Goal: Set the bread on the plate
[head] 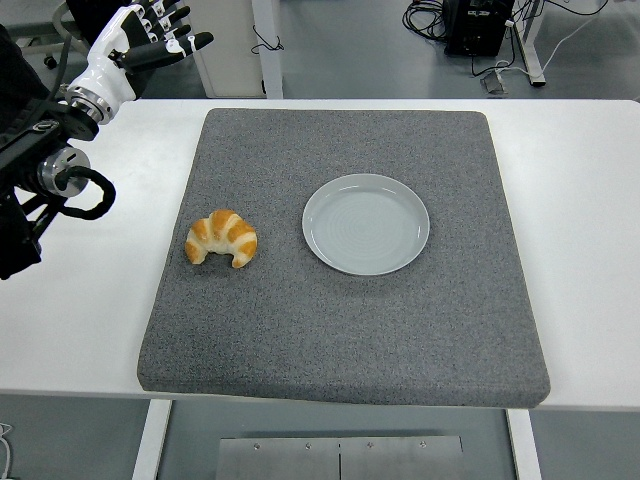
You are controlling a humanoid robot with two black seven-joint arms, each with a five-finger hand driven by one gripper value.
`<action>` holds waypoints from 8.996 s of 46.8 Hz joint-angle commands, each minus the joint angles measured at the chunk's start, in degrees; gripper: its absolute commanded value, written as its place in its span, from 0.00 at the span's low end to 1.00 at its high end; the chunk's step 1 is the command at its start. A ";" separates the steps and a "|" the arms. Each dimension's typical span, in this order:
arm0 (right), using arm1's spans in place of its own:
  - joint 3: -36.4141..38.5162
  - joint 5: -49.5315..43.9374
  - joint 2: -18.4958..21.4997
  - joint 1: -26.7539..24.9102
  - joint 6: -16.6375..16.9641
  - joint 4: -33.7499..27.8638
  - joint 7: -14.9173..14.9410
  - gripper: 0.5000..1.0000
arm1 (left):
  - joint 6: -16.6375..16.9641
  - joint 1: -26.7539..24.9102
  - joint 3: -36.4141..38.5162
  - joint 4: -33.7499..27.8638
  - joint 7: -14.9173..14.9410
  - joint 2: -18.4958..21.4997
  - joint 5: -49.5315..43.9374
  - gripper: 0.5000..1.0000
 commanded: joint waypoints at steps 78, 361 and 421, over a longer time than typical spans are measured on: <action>0.00 0.00 0.00 -0.01 0.01 0.00 0.00 1.00 | 8.04 -15.95 43.14 -38.09 1.48 28.95 21.50 0.94; 0.00 0.00 0.00 -0.01 0.01 0.00 0.00 1.00 | 18.15 -13.04 32.94 -14.80 9.74 -12.45 46.90 0.30; 0.00 0.00 0.00 -0.01 0.01 0.00 0.00 1.00 | 23.25 -8.56 37.16 -7.77 9.57 -18.60 47.08 0.35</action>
